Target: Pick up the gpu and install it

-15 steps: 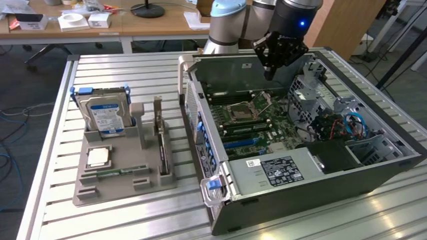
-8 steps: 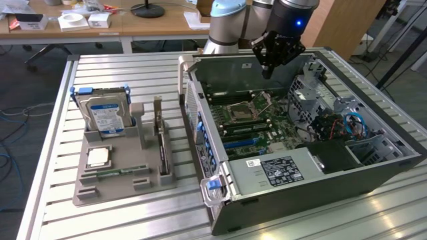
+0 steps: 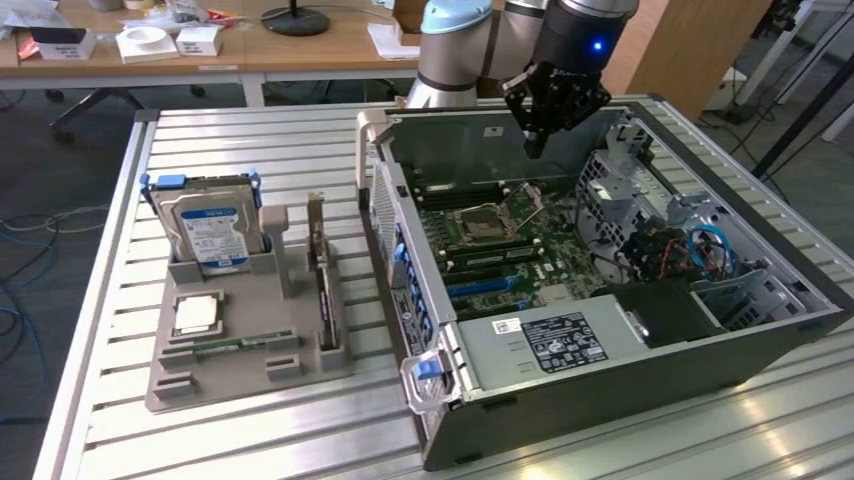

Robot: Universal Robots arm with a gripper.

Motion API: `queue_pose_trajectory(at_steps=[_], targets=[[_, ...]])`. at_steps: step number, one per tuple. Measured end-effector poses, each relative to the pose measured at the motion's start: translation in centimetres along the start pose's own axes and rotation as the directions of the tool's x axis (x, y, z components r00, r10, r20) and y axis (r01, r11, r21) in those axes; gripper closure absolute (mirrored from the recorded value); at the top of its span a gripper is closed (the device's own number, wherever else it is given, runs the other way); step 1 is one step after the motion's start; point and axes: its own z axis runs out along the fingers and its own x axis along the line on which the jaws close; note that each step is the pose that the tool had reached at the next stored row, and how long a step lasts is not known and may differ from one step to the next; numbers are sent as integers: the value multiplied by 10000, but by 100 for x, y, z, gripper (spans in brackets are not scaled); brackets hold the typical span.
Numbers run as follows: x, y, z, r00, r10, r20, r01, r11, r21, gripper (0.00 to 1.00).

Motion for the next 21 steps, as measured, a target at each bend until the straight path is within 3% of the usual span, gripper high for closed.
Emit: queue_pose_trajectory(at_steps=[14,17,21], targets=[[-1,-6,94,10000,0,1,0,10000,16,90],[0,-3,49,10000,0,1,0,10000,17,90],[1,6,-93,10000,1,1,-1,10000,15,90]])
